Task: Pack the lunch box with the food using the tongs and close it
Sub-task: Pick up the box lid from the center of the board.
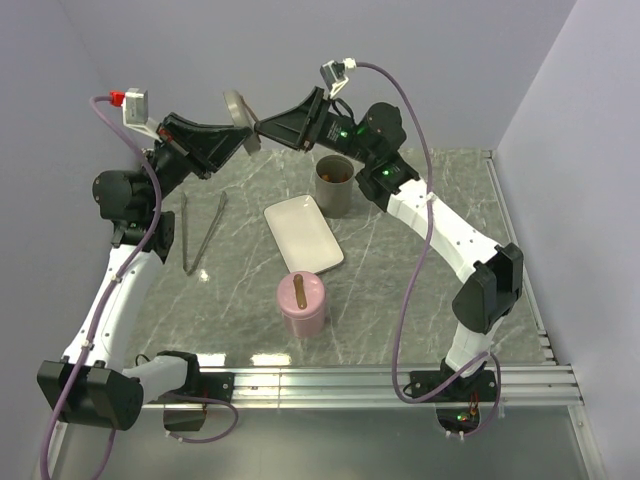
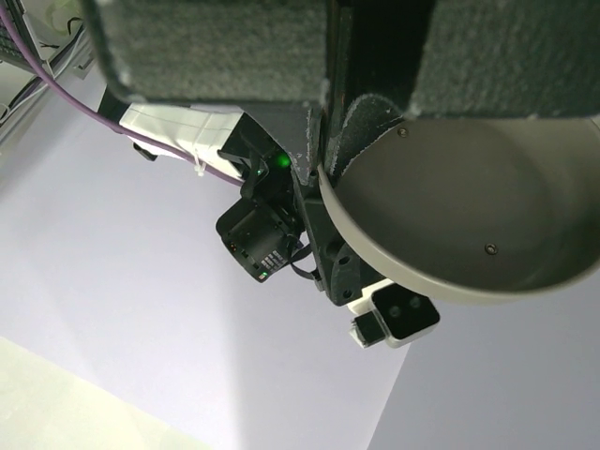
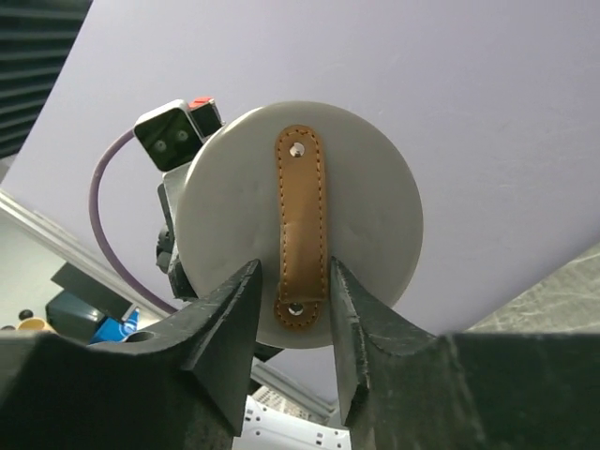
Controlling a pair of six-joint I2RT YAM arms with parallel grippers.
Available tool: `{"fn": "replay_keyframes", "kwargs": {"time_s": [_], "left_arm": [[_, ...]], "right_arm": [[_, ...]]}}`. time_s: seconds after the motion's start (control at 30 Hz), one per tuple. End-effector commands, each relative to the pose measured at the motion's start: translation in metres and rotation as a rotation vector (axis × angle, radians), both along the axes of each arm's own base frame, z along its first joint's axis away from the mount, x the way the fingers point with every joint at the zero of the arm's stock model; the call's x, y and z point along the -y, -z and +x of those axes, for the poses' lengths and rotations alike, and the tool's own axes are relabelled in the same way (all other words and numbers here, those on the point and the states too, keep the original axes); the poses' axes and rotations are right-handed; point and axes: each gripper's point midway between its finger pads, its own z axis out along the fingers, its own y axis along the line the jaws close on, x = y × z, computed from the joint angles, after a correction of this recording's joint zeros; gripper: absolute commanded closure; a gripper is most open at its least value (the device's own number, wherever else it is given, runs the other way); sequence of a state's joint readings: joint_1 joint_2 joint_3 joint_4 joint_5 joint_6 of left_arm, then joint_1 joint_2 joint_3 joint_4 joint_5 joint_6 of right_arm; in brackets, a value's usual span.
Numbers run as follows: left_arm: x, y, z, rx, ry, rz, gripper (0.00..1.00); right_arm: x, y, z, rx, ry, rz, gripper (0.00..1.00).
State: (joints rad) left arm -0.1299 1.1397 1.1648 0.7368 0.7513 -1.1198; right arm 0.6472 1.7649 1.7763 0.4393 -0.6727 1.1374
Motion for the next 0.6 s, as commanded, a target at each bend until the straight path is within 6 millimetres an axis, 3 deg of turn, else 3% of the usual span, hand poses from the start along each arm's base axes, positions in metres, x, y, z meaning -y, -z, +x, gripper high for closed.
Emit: {"fn": "replay_keyframes", "kwargs": {"time_s": [0.0,0.1,0.13,0.2,0.27,0.37,0.4,0.5,0.57], "left_arm": [[0.002,-0.012,-0.012,0.049,0.015,-0.025,1.0],[0.002,-0.012,-0.011,0.048,0.014,-0.024,1.0],[0.002,-0.011,-0.011,0.044,0.014,-0.024,0.99],[0.003,-0.008,-0.009,0.037,0.011,-0.018,0.99],[0.003,-0.004,-0.007,0.026,0.006,-0.011,0.98],[0.002,0.011,0.003,-0.025,-0.02,-0.001,0.8],[0.001,0.016,0.007,-0.037,-0.034,0.006,0.67],[-0.001,0.03,0.016,-0.068,-0.055,0.032,0.41],[-0.003,0.034,0.019,-0.082,-0.064,0.047,0.33]], "right_arm": [[-0.003,-0.009,-0.023,0.027,-0.088,0.038,0.58],[-0.004,-0.008,-0.023,0.022,-0.094,0.044,0.71],[-0.003,-0.009,-0.024,0.028,-0.094,0.045,0.82],[-0.003,-0.008,-0.023,0.031,-0.089,0.039,0.95],[-0.002,-0.008,-0.022,0.049,-0.079,0.026,1.0],[0.001,-0.002,-0.017,0.083,-0.04,-0.018,1.0],[0.005,0.0,-0.012,0.092,-0.017,-0.036,1.0],[0.017,0.01,0.002,0.155,0.094,-0.123,1.0],[0.03,0.021,0.015,0.218,0.194,-0.22,1.0]]}}
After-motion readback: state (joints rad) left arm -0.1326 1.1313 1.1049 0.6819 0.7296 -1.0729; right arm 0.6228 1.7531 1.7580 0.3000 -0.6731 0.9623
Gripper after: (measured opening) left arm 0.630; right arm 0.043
